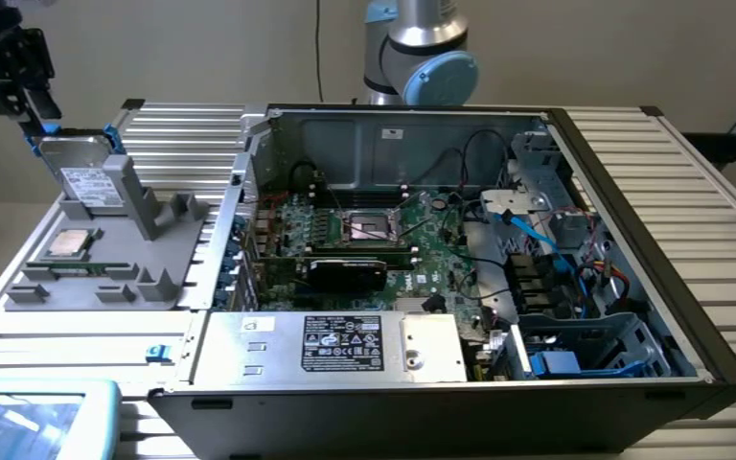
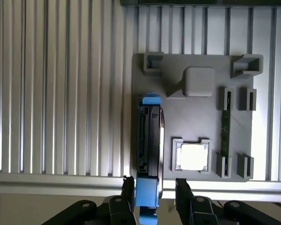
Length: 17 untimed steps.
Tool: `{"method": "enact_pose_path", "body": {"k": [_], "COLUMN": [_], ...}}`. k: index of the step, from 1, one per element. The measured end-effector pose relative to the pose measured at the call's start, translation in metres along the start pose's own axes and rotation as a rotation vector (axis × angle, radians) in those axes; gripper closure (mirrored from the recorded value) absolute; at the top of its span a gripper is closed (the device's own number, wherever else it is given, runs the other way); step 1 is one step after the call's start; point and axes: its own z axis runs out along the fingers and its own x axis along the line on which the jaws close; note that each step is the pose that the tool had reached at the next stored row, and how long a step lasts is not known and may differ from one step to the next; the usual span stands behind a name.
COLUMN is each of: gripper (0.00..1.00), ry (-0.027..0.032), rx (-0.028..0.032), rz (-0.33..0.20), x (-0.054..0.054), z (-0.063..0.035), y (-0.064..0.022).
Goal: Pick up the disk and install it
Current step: 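Pick up the disk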
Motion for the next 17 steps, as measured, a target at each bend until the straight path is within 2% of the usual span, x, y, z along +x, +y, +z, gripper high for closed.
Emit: {"method": "enact_pose_path", "body": {"k": [3, 5, 11, 17], "gripper": [0.53, 0.53, 0.53, 0.53], "ry": [0.0001, 0.003, 0.0251, 0.0267], "rx": [-0.0004, -0.0004, -0.0004, -0.001], "rz": [0.0, 0.001, 0.002, 0.005], "x": [0.0, 0.001, 0.002, 0.002], "z": [0.0055, 0.0082, 0.0142, 0.0234], "y": [-0.0017, -0.0023, -0.0053, -0.0084]}}
